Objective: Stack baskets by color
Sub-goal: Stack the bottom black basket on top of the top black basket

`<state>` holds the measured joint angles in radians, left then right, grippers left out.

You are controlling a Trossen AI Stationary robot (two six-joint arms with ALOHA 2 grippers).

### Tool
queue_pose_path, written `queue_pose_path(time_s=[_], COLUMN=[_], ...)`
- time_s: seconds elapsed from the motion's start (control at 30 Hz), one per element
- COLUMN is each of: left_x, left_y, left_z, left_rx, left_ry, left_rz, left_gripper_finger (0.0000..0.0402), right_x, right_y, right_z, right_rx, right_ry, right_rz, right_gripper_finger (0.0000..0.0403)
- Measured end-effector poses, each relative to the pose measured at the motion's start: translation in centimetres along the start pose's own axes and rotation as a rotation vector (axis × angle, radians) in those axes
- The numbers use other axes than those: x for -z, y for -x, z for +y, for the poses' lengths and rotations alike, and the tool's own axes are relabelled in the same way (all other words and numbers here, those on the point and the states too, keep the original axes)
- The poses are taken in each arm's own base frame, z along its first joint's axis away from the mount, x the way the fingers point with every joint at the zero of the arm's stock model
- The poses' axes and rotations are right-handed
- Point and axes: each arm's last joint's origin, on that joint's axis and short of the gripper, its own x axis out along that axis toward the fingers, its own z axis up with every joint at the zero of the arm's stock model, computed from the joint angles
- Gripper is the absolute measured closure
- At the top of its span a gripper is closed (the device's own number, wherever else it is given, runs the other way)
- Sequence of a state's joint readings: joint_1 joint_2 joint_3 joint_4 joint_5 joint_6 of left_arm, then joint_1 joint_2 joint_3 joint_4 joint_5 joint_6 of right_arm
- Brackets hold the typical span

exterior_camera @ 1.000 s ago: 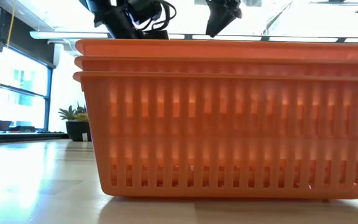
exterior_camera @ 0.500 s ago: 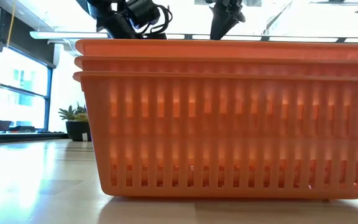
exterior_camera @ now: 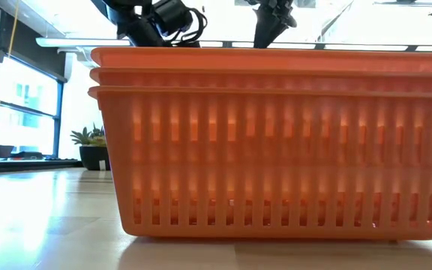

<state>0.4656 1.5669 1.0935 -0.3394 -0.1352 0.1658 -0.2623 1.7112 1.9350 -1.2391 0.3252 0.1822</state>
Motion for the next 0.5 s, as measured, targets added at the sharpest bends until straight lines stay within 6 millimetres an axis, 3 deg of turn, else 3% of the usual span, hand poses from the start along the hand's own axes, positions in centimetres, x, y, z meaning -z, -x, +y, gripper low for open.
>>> queue_pose_path(time_s=[0.3, 0.5], left_x=[1.3, 1.5], left_y=[-3.7, -4.8], left_z=[-0.2, -0.4], left_rx=[-0.013, 0.017], left_ry=[-0.012, -0.021], left_rz=[0.096, 0.086], left_gripper_finger=[0.0401, 0.0401], right_x=[0.0, 0.0], right_y=[0.0, 0.0], right_z=[0.0, 0.0], right_rx=[0.000, 0.000], right_ry=[-0.020, -0.021], right_rz=[0.000, 0.002], right_gripper_finger=[0.0289, 0.0289])
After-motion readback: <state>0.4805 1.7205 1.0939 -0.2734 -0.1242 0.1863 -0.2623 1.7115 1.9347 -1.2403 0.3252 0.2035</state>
